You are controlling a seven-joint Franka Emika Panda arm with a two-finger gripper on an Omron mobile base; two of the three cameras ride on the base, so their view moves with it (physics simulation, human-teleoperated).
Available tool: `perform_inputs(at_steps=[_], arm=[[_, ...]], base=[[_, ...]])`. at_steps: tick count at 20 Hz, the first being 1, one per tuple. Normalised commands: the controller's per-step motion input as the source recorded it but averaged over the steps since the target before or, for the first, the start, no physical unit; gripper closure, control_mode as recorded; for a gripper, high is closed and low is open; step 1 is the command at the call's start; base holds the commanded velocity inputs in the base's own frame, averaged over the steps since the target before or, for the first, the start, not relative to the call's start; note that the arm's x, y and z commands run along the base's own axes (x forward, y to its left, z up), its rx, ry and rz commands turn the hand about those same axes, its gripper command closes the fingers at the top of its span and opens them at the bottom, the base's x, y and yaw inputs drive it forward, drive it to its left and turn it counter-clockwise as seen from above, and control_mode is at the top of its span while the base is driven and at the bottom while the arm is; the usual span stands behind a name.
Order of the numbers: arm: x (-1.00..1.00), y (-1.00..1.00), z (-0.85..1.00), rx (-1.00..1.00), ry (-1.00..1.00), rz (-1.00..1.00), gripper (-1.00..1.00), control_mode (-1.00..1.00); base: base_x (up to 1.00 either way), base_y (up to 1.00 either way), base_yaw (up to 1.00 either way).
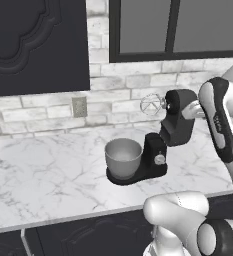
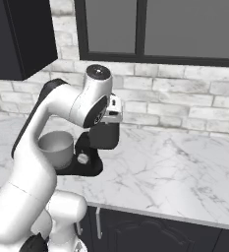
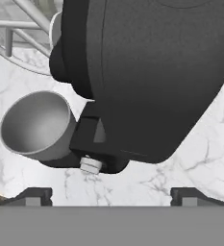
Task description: Close the stand mixer head.
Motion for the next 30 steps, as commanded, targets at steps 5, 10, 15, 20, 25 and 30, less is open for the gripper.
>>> perform_inputs(at_steps=[5,10,15,20,25,30], arm=[[-0.02,-0.54,0.00,0.00,-0.27,0.29,-1.00,-1.00],[0.05,-0.33,0.00,0.01,-0.24,0.29,-1.00,-1.00],[0.18,-0.21,0.10,0.01,-0.10,0.23,-1.00,-1.00],[0.25,-0.03,0.12,0.00,-0.02,0.24,-1.00,-1.00],[0.36,0.19,0.00,0.00,-0.05,0.25,-1.00,-1.00],[0.47,0.41,-0.08,-0.02,-0.34,0.28,-1.00,-1.00]], base=[[0.00,0.00,0.00],[0.00,0.00,0.00],[0.00,0.00,0.00],[0.00,0.00,0.00],[0.00,0.00,0.00],[0.00,0.00,0.00]])
